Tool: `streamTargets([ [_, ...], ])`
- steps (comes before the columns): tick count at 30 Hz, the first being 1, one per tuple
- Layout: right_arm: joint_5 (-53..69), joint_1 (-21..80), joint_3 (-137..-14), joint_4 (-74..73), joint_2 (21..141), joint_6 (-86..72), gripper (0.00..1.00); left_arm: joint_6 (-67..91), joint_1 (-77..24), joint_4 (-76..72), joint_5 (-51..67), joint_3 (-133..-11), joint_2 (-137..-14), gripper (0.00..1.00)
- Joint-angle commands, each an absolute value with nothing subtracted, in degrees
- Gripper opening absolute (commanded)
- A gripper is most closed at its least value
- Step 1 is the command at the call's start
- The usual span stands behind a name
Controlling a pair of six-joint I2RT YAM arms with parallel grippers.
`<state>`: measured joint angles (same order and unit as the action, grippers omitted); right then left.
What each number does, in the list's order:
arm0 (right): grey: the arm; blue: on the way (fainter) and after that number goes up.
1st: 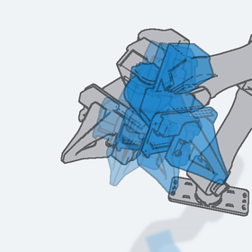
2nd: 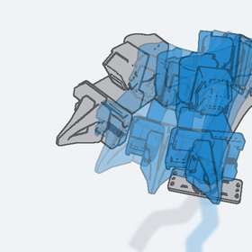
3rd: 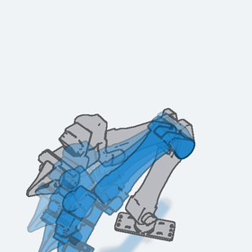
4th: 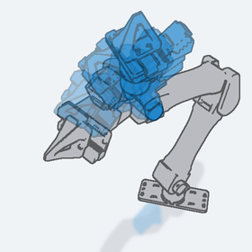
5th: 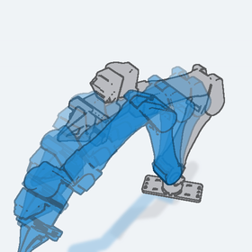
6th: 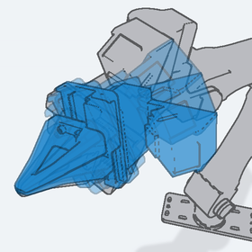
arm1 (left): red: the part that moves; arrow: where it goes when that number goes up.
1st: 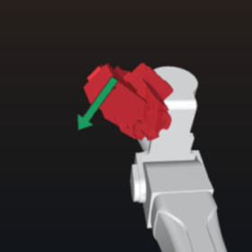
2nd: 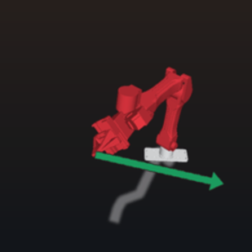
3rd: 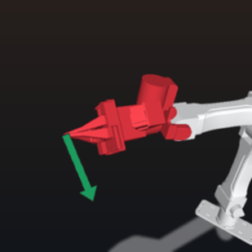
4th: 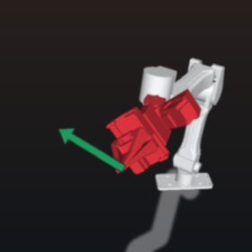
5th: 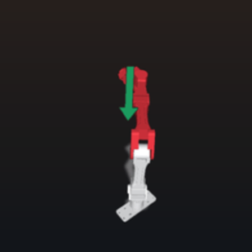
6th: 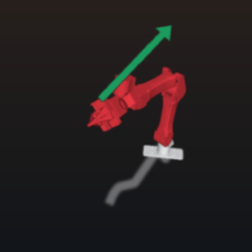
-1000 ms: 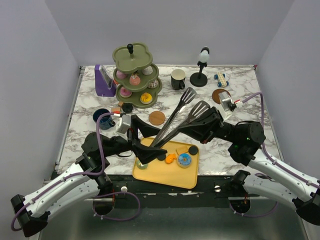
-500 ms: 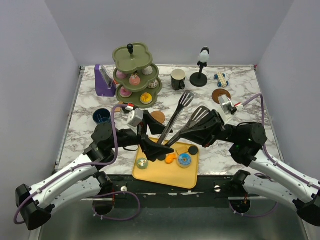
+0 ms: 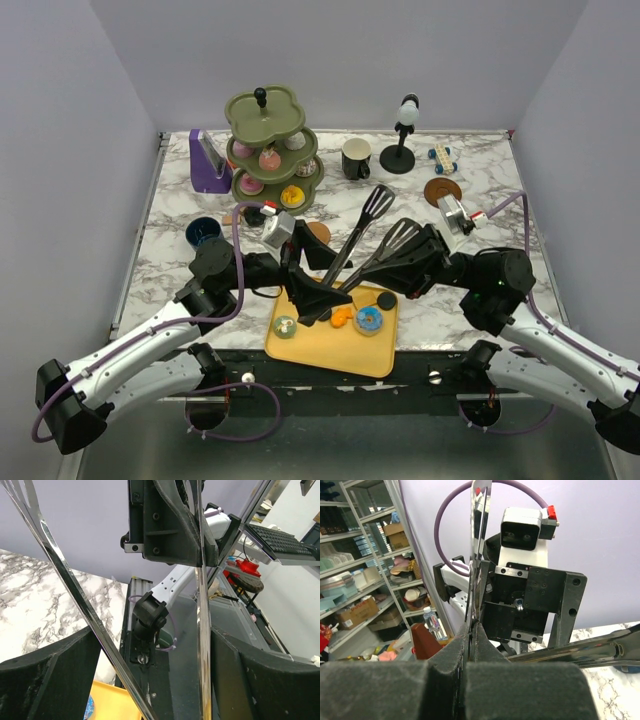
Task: Serve the afternoon tea
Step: Pick up the clamp from the center of the board.
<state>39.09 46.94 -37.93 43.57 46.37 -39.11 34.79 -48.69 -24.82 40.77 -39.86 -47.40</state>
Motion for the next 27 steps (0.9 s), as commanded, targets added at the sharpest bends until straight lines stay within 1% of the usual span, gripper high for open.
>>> streamTargets([
  [1,39.0,47.0,-37.3,42.9,45.7,-37.9,0.00,35.2,-48.5,-26.7,43.3,-41.3,-47.8,0.87],
  [4,38.5,47.0,-37.4,42.9,45.7,-37.9,0.00,35.3,-48.5,-26.6,42.7,-40.8,-47.8,0.91],
  [8,37.2,47.1,-37.3,42.7,45.4,-37.4,0.00,35.1,-48.5,-25.7,41.9,-40.8,-47.9,0.90],
  [12,35.9,47.1,-37.1,42.1,45.0,-36.7,0.00,34.8,-48.5,-24.9,41.9,-40.8,-48.2,0.84],
  [22,35.6,47.0,-37.3,40.5,44.9,-36.3,0.00,34.5,-48.5,-25.8,43.0,-40.4,-48.6,0.61],
  [24,35.2,47.0,-37.2,39.9,44.5,-36.1,0.01,34.5,-48.5,-25.9,43.1,-40.3,-48.6,0.59],
  [26,34.8,47.0,-37.3,38.6,44.2,-35.8,0.06,34.3,-48.5,-26.0,43.1,-40.1,-48.3,0.59],
  [27,34.6,47.0,-37.5,37.7,44.0,-35.6,0.12,34.1,-48.5,-26.0,42.8,-39.9,-48.1,0.59],
])
